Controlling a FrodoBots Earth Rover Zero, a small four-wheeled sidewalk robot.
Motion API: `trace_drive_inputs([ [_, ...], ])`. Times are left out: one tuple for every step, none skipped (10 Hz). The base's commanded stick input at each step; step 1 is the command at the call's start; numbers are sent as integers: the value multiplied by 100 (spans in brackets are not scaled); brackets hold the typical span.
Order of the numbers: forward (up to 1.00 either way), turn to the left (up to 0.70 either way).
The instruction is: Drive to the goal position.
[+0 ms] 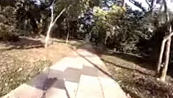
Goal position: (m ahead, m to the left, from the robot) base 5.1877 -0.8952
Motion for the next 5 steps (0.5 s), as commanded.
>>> trace_drive_inputs([
  [50,0],
  [50,0],
  [50,0],
  [50,0],
  [50,0],
])
